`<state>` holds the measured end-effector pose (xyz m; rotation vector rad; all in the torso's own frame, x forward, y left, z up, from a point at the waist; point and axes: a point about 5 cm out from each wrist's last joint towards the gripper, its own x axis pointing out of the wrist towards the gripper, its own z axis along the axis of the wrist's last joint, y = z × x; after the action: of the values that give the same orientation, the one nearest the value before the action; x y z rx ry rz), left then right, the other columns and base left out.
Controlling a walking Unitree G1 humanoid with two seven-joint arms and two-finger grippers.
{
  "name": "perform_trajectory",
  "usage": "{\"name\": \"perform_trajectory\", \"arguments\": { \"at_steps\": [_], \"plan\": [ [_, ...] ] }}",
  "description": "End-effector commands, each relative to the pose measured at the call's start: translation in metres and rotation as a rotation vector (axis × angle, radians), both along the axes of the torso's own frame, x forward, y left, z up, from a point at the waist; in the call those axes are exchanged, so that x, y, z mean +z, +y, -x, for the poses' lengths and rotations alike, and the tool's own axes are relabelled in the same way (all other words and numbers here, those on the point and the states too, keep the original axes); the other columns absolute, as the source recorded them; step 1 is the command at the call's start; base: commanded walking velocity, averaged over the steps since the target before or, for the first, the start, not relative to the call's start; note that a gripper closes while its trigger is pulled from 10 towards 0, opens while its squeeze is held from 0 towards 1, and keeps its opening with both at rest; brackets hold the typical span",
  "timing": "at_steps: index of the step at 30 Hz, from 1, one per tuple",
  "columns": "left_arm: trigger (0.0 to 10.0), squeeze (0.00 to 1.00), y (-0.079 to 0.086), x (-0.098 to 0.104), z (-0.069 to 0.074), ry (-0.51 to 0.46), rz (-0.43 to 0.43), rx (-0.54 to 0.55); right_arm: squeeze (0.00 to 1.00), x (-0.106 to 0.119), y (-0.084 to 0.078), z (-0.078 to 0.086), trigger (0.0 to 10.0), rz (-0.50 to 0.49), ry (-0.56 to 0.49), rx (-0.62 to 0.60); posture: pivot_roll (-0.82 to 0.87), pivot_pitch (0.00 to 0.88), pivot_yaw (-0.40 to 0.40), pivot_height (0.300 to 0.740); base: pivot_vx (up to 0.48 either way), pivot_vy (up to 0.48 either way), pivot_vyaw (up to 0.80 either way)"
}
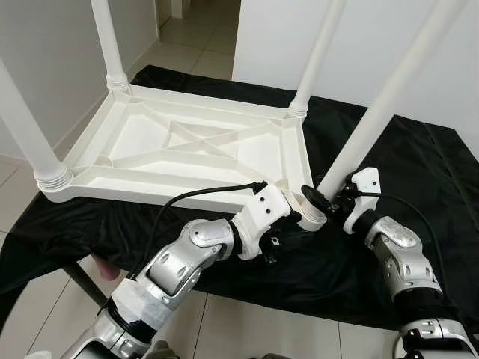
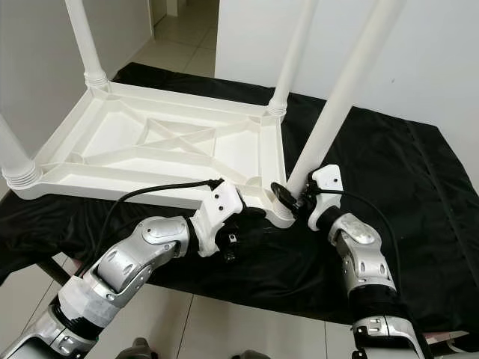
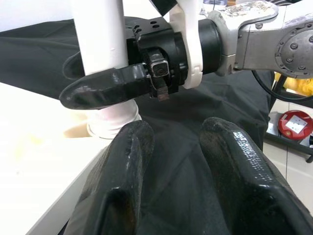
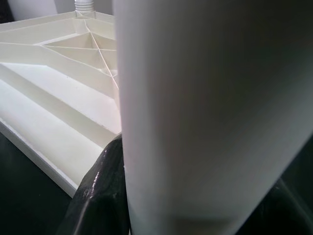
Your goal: Building children table
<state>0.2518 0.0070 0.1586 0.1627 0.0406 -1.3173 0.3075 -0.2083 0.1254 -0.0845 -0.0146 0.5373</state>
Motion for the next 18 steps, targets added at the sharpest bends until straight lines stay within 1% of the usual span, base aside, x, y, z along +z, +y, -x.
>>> {"name": "perform_trajectory", "arguments": {
  "at_steps": [1, 2, 3, 4, 5, 8, 9, 10, 11, 12, 13, 14, 15, 16, 17, 18],
  "plan": [
    [10.0, 0.0, -0.003, 0.001, 0.004, 0.002, -0.01, -0.085, 0.0, -0.013, -0.006, 0.005, 10.0, -0.001, 0.062, -0.044, 0.07, 0.0, -0.083, 0.74, 0.0, 0.0, 0.0],
    [10.0, 0.0, -0.003, 0.0, 0.005, 0.003, -0.01, -0.087, 0.0, -0.014, -0.01, 0.005, 10.0, 0.001, 0.07, -0.098, 0.07, 0.0, -0.081, 0.74, 0.0, 0.0, 0.0],
    [10.0, 0.0, -0.003, 0.0, 0.005, 0.003, -0.01, -0.087, 0.0, -0.014, -0.01, 0.005, 10.0, 0.001, 0.07, -0.098, 0.07, 0.0, -0.081, 0.74, 0.0, 0.0, 0.0],
    [10.0, 0.0, -0.003, 0.0, 0.005, 0.005, -0.01, -0.088, 0.0, -0.013, -0.014, 0.004, 10.0, 0.0, 0.077, -0.175, 0.06, 0.0, -0.081, 0.74, 0.0, 0.0, 0.0],
    [10.0, 0.0, -0.003, 0.0, 0.005, 0.005, -0.01, -0.088, 0.0, -0.013, -0.014, 0.004, 10.0, 0.0, 0.077, -0.175, 0.06, 0.0, -0.081, 0.74, 0.0, 0.0, 0.0],
    [10.0, 0.0, -0.003, 0.0, 0.006, 0.008, -0.01, -0.091, 0.0, -0.008, -0.021, 0.004, 10.0, -0.044, 0.072, -0.356, 0.06, 0.0, -0.081, 0.74, 0.0, 0.0, 0.0],
    [10.0, 0.0, -0.003, -0.001, 0.007, 0.009, -0.01, -0.093, 0.0, -0.007, -0.022, 0.004, 10.0, -0.054, 0.07, -0.395, 0.06, 0.0, -0.079, 0.74, 0.0, 0.0, 0.0],
    [10.0, 0.0, -0.003, -0.001, 0.007, 0.009, -0.01, -0.093, 0.0, -0.007, -0.022, 0.004, 10.0, -0.054, 0.07, -0.395, 0.06, 0.0, -0.079, 0.74, 0.0, 0.0, 0.0],
    [10.0, 0.0, -0.003, -0.001, 0.007, 0.01, -0.011, -0.093, 0.0, -0.007, -0.022, 0.004, 10.0, -0.066, 0.071, -0.433, 0.06, 0.0, -0.079, 0.74, 0.0, 0.0, 0.0],
    [10.0, 0.0, -0.003, -0.001, 0.007, 0.01, -0.011, -0.093, 0.0, -0.007, -0.022, 0.004, 10.0, -0.066, 0.071, -0.433, 0.06, 0.0, -0.079, 0.74, 0.0, 0.0, 0.0],
    [10.0, 0.0, -0.003, -0.001, 0.008, 0.012, -0.011, -0.095, 0.0, -0.006, -0.019, 0.005, 10.0, -0.09, 0.07, -0.501, 0.06, 0.0, -0.079, 0.74, 0.0, 0.0, 0.0],
    [10.0, 0.0, -0.003, -0.002, 0.008, 0.013, -0.011, -0.097, 0.0, -0.006, -0.014, 0.006, 10.0, -0.093, 0.061, -0.562, 0.06, 0.0, -0.08, 0.74, 0.0, 0.0, 0.0],
    [10.0, 0.0, -0.003, -0.002, 0.008, 0.013, -0.011, -0.097, 0.0, -0.006, -0.014, 0.006, 10.0, -0.093, 0.061, -0.562, 0.06, 0.0, -0.08, 0.74, 0.0, 0.0, 0.0],
    [10.0, 0.0, -0.003, -0.002, 0.008, 0.015, -0.013, -0.098, 0.0, -0.007, -0.007, 0.007, 10.0, -0.088, 0.057, -0.661, 0.06, 0.0, -0.081, 0.74, 0.0, 0.0, 0.0],
    [10.0, 0.0, -0.002, -0.002, 0.009, 0.016, -0.013, -0.098, 0.0, -0.008, -0.001, 0.01, 10.0, -0.078, 0.057, -0.729, 0.06, 0.0, -0.085, 0.74, 0.0, 0.0, 0.0],
    [10.0, 0.0, -0.002, -0.002, 0.009, 0.016, -0.013, -0.098, 0.0, -0.008, -0.001, 0.01, 10.0, -0.078, 0.057, -0.729, 0.06, 0.0, -0.085, 0.74, 0.0, 0.0, 0.0]
  ]
}}
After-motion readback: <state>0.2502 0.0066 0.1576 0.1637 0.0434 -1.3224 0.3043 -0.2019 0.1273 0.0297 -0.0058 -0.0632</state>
